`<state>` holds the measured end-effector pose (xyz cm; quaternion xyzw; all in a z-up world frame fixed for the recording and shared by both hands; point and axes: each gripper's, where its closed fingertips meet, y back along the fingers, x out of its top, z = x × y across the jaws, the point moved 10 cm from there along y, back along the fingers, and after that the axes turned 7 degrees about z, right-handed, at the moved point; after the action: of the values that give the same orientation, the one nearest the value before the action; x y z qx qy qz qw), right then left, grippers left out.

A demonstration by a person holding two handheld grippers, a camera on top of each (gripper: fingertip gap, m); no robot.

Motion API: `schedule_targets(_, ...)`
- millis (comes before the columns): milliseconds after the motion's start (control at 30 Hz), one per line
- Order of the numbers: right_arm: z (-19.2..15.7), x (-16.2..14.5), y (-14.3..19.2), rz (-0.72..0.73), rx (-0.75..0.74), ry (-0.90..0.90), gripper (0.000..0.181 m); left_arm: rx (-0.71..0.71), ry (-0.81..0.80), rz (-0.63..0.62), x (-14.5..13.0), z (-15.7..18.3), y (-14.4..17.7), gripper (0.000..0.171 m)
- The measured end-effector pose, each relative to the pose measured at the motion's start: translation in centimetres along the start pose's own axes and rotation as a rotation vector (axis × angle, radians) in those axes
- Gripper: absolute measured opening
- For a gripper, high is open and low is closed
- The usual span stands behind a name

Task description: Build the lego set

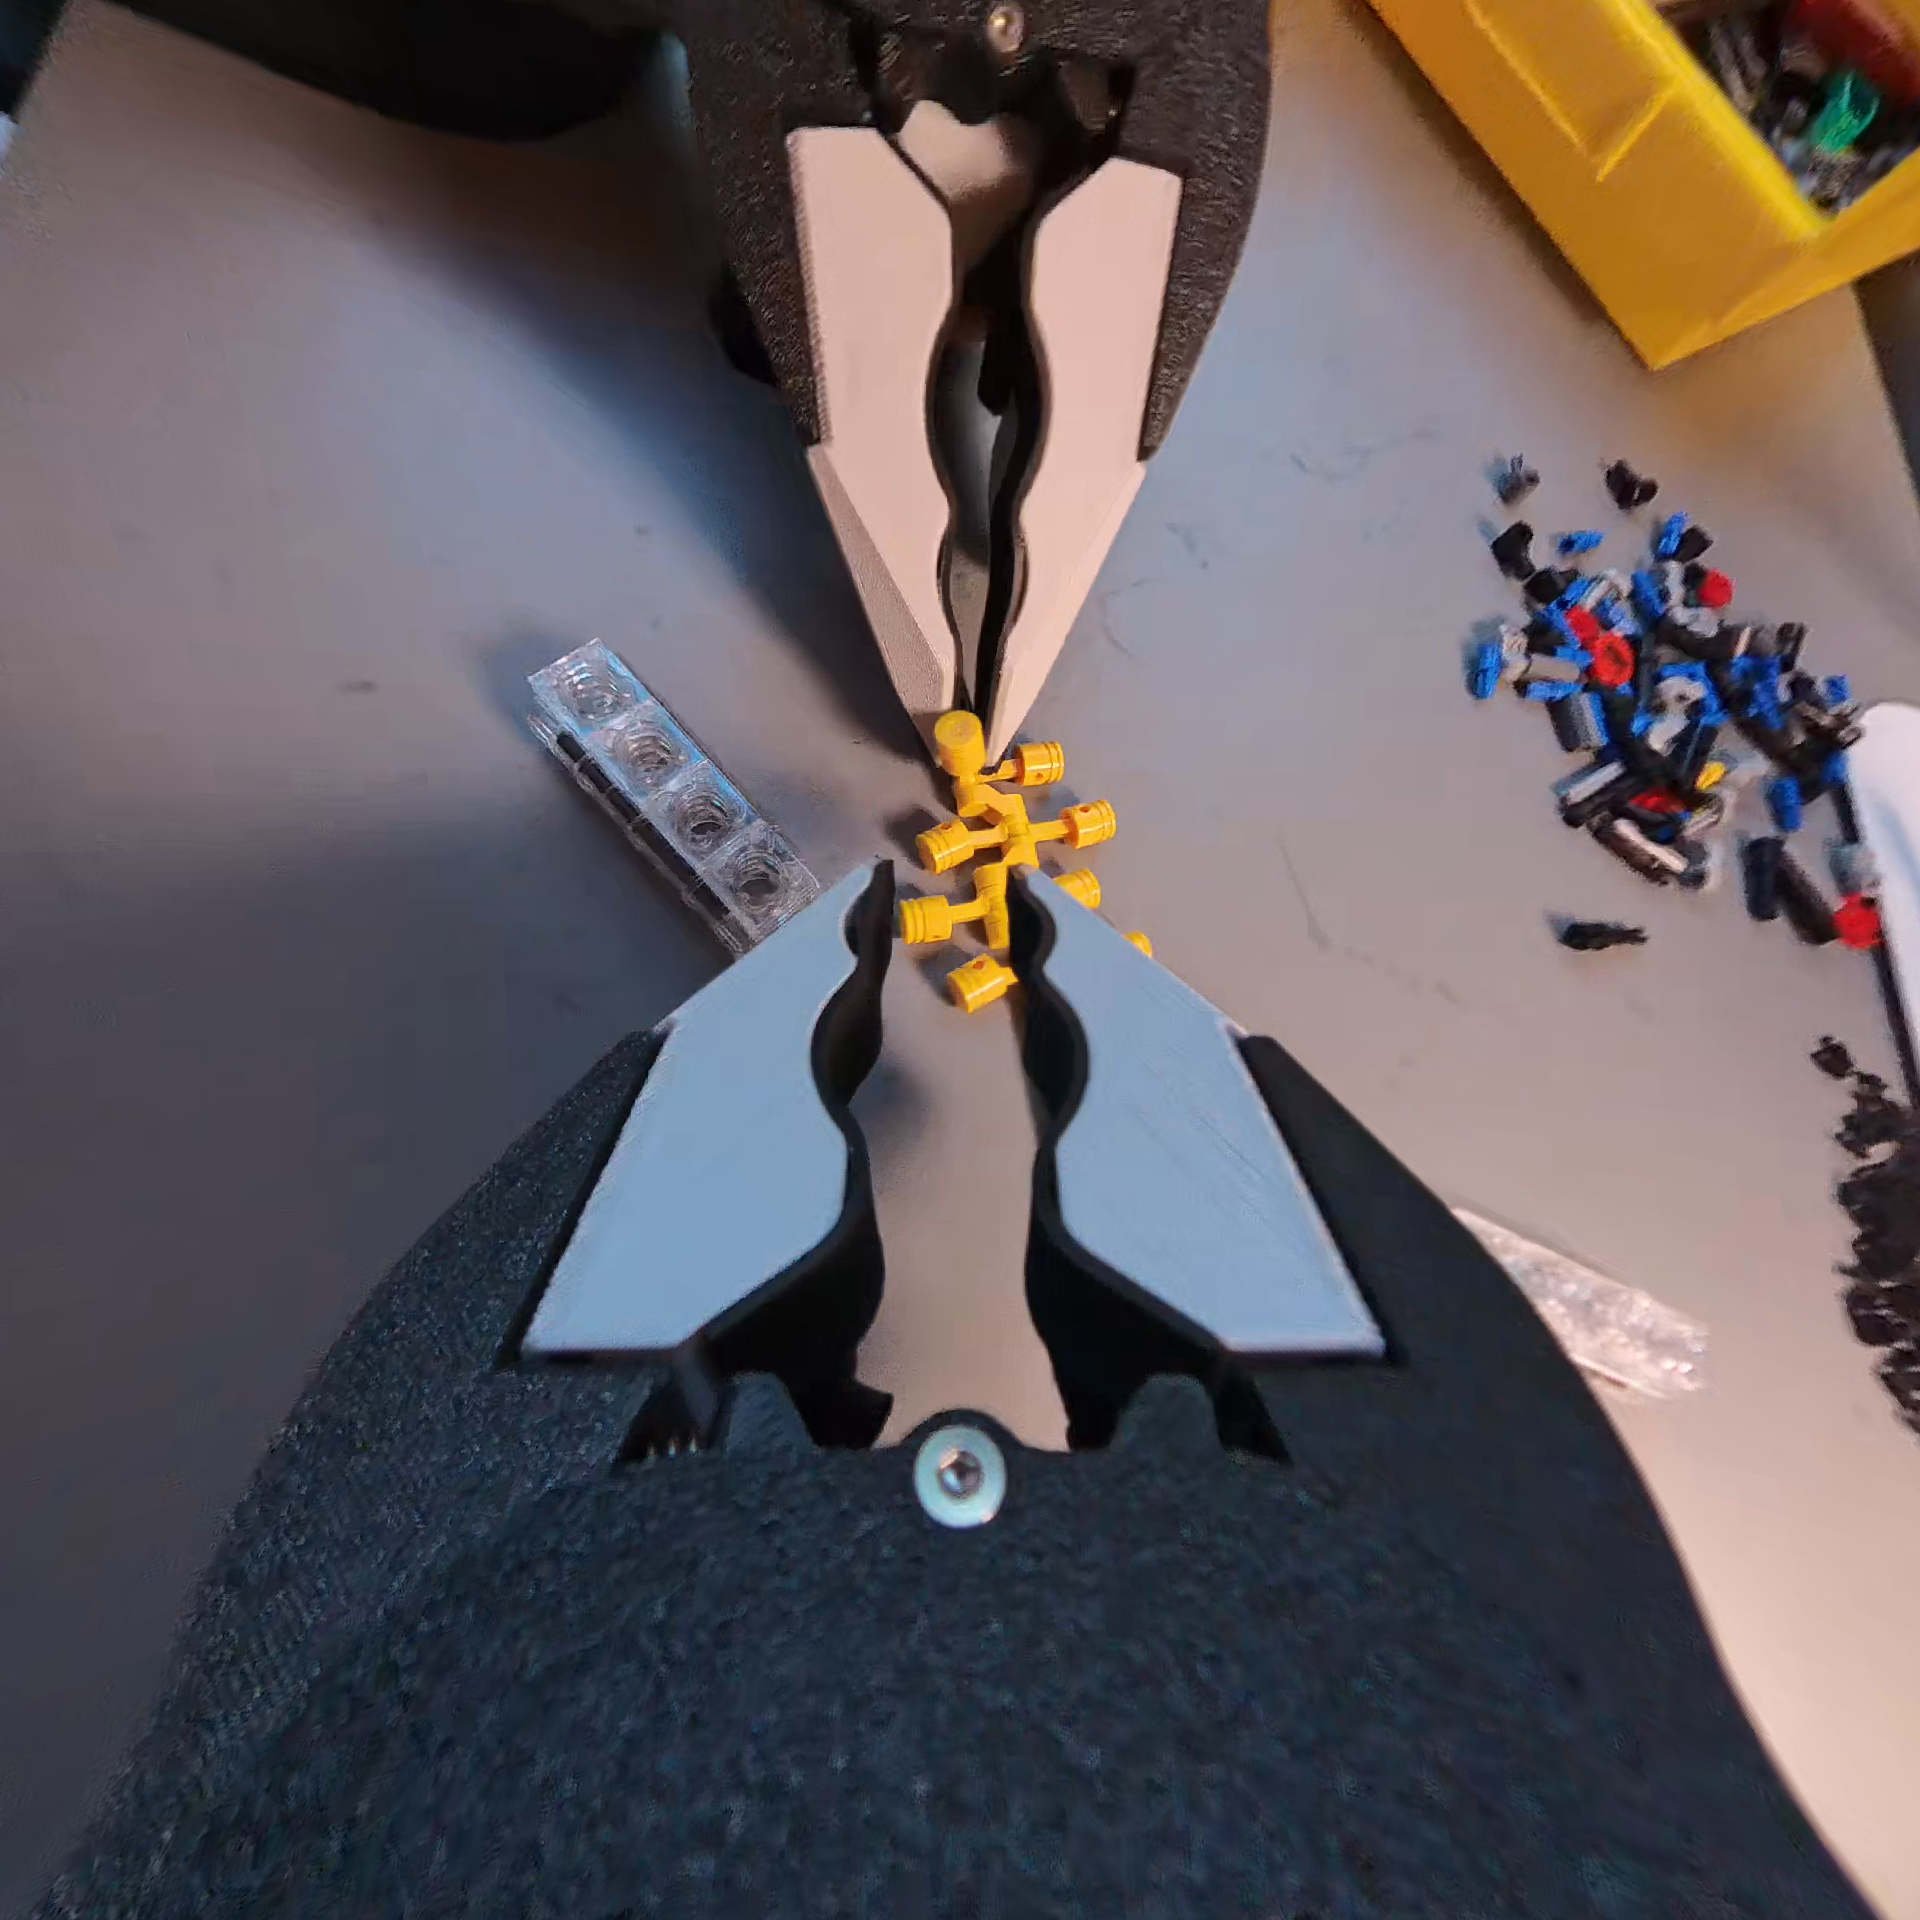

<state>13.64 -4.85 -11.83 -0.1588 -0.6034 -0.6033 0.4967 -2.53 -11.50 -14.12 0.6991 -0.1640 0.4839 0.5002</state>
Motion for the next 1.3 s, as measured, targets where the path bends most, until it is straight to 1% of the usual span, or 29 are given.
schedule_targets(100,-0.5,0.3,-1.4,-0.033,-0.044,0.117,0.021,-0.034,0.017,-0.001,-0.1,-0.2,0.2,0.003)
schedule_targets(133,-0.3,0.3,-1.7,-0.041,-0.050,0.130,0.022,-0.040,0.018,-0.002,-0.1,-0.2,0.2,0.003)
schedule_targets(267,-0.1,0.4,-2.7,-0.074,0.035,0.117,0.025,-0.057,0.025,-0.003,-0.2,-0.4,0.3,0.003)
schedule_targets(367,0.0,0.5,-3.1,-0.104,0.029,0.160,0.018,-0.061,0.025,-0.004,-0.2,-0.4,0.4,0.003)
schedule_targets(433,0.0,0.7,-3.1,-0.093,0.038,0.158,0.010,-0.061,0.026,-0.007,-0.3,-0.5,0.5,0.003)
schedule_targets(600,0.4,0.8,-2.7,-0.054,0.034,0.099,0.011,-0.065,0.022,-0.007,-0.3,-0.5,0.6,0.003)
schedule_targets(700,0.9,1.0,-2.4,-0.014,0.024,0.054,0.007,-0.072,0.022,-0.006,-0.3,-0.5,0.6,0.003)
schedule_targets(800,1.0,0.9,-2.4,-0.005,0.042,0.038,0.007,-0.076,0.021,-0.005,-0.3,-0.5,0.6,0.003)
schedule_targets(933,1.5,0.9,-2.4,0.024,0.007,0.027,0.006,-0.079,0.028,-0.001,-0.4,-0.6,0.6,0.003)
schedule_targets(1100,1.7,0.9,-2.6,0.037,0.018,0.013,0.007,-0.078,0.023,0.002,-0.4,-0.6,0.6,0.003)
schedule_targets(1300,1.6,0.9,-2.7,0.046,0.027,0.032,0.008,-0.069,0.012,0.004,-0.4,-0.5,0.6,0.003)
